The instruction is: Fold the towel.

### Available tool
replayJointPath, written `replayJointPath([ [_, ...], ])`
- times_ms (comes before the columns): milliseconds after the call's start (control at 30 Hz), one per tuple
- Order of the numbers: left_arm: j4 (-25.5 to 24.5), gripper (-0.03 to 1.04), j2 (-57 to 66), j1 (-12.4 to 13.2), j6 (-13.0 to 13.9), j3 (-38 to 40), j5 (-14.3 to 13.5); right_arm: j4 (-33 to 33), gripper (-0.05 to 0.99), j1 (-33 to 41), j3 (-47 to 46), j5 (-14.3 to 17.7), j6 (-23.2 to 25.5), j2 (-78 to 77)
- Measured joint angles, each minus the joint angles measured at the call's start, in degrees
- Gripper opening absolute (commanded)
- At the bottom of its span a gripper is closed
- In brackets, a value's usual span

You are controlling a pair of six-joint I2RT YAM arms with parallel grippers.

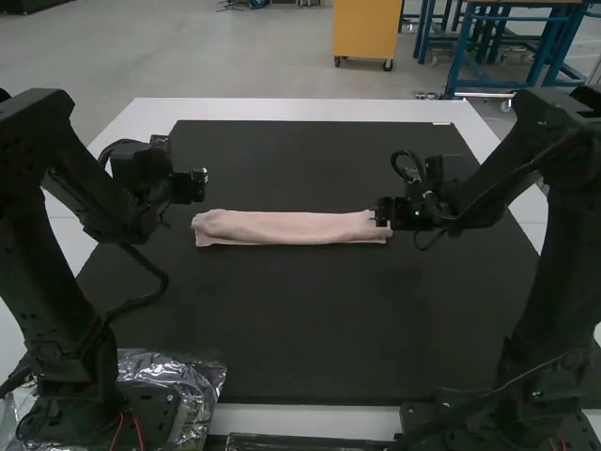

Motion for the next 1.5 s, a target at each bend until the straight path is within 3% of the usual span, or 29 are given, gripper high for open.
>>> replayJointPath([
  [267,3.7,0.96,0.0,-0.2,5.4,0.0,-5.3,0.1,0.9,1.2,1.9,1.5,-1.3,5.5],
  [333,3.9,0.96,0.0,-0.2,6.4,0.0,-5.9,0.2,0.85,1.7,2.4,1.8,-1.7,6.3],
  [367,3.9,0.96,0.0,-0.2,6.9,0.0,-6.2,0.2,0.77,1.8,2.7,2.0,-1.8,6.6],
  [433,3.9,0.96,0.0,-0.2,7.4,0.0,-6.4,0.2,0.44,2.0,3.2,2.0,-2.2,7.1],
  [467,3.9,0.96,0.0,-0.2,7.7,0.0,-6.6,0.3,0.43,2.1,3.3,2.0,-2.3,7.5],
  [533,3.8,0.96,0.0,-0.2,8.1,0.0,-6.8,0.5,0.0,2.3,3.3,2.0,-2.8,8.0],
  [900,2.5,0.96,0.0,-0.3,8.8,0.0,-7.0,-1.0,-0.02,0.0,3.1,-1.3,-2.5,7.3],
  [1233,3.5,0.96,0.0,-1.4,8.9,0.3,-6.9,-8.4,-0.02,-12.1,1.7,-1.5,-4.6,-4.6],
  [1500,3.5,0.96,0.0,-3.5,8.7,1.2,-6.9,-9.5,-0.02,-6.9,2.3,-1.6,-5.0,-6.0],
])
